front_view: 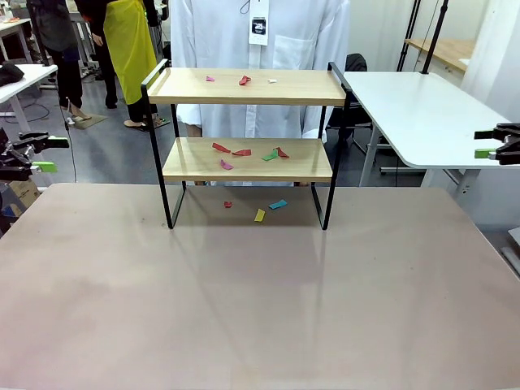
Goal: Clean the shelf.
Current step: Pick up the Duster handed by the human.
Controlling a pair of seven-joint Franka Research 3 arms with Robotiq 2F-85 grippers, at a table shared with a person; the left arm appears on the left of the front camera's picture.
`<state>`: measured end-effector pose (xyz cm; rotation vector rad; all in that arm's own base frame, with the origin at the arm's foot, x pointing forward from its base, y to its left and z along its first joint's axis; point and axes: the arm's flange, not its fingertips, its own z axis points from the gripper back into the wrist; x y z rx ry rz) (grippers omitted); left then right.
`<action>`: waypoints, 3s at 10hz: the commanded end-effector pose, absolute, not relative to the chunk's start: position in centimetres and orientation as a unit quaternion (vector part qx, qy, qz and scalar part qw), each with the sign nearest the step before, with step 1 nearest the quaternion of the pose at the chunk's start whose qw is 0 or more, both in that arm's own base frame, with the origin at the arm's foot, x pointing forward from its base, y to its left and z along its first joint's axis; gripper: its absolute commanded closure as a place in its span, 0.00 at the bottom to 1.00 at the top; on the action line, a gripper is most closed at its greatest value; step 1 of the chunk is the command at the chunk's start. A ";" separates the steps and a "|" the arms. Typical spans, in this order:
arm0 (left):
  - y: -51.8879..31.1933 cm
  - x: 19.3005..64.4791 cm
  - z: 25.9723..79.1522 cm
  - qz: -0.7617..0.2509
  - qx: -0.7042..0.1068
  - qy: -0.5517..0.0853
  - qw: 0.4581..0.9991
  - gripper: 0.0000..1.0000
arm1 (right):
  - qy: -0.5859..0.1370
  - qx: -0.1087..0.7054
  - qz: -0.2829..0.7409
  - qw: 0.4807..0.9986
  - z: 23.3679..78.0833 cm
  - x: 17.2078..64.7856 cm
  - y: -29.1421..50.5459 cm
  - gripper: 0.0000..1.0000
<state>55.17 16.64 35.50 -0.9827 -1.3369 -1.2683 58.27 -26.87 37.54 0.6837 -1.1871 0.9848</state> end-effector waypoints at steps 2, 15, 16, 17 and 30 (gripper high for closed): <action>17.1 54.5 36.1 -0.507 -0.415 -0.567 0.499 0.00 | -0.539 0.313 0.426 0.656 37.6 59.3 -27.3 0.00; 18.0 50.7 39.2 -0.496 -0.417 -0.578 0.496 0.00 | -0.560 0.309 0.440 0.630 39.9 57.1 -26.0 0.00; 18.1 50.6 39.3 -0.494 -0.416 -0.580 0.497 0.00 | -0.563 0.307 0.440 0.628 40.1 56.9 -25.9 0.00; 18.1 50.6 39.3 -0.493 -0.415 -0.582 0.496 0.00 | -0.566 0.306 0.440 0.627 40.2 56.8 -25.8 0.00; 18.3 51.3 38.9 -0.502 -0.415 -0.571 0.499 0.00 | -0.545 0.310 0.442 0.641 40.2 57.5 -26.4 0.00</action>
